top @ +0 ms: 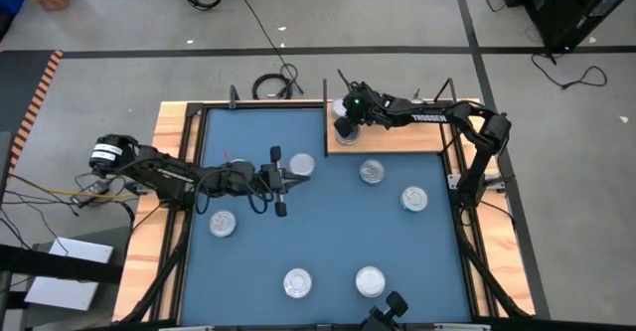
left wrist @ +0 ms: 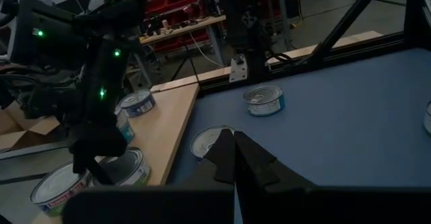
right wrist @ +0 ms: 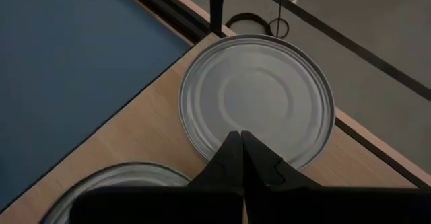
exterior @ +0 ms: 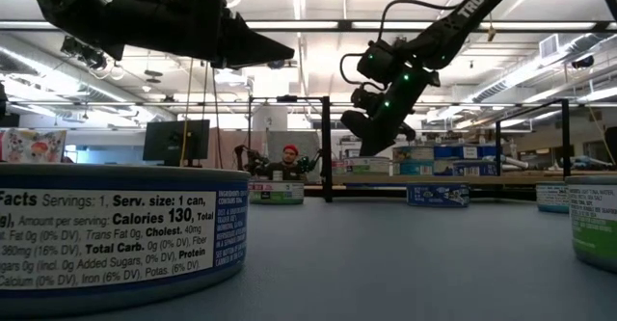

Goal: Stack canned seafood by type on shelf
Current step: Adjust the green tuna can on the back of the shelf

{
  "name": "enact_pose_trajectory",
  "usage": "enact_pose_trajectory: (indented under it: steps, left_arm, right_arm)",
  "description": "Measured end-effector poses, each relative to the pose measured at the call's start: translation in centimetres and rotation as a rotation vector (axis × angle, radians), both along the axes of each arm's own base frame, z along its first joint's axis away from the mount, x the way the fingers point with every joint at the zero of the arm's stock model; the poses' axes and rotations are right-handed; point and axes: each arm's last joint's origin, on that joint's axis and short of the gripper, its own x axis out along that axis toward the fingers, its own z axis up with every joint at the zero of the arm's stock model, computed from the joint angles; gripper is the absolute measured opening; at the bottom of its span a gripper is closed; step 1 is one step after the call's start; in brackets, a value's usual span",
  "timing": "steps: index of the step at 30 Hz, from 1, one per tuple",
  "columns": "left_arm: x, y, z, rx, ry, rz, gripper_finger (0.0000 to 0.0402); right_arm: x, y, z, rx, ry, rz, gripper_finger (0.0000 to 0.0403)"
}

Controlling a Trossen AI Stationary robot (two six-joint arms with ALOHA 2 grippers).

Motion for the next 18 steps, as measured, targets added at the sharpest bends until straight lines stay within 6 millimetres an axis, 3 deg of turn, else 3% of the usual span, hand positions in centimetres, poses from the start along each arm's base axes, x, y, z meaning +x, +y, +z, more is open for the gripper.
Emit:
enact_pose_trajectory:
  steps: [18]
  left_arm:
    - [0.0, 0.0, -0.02, -0.013, -0.001, 0.001, 0.0003]
  right_arm:
    - [-0.19, 0.21, -0.03, 0.015, 0.02, -0.002, 0.0002]
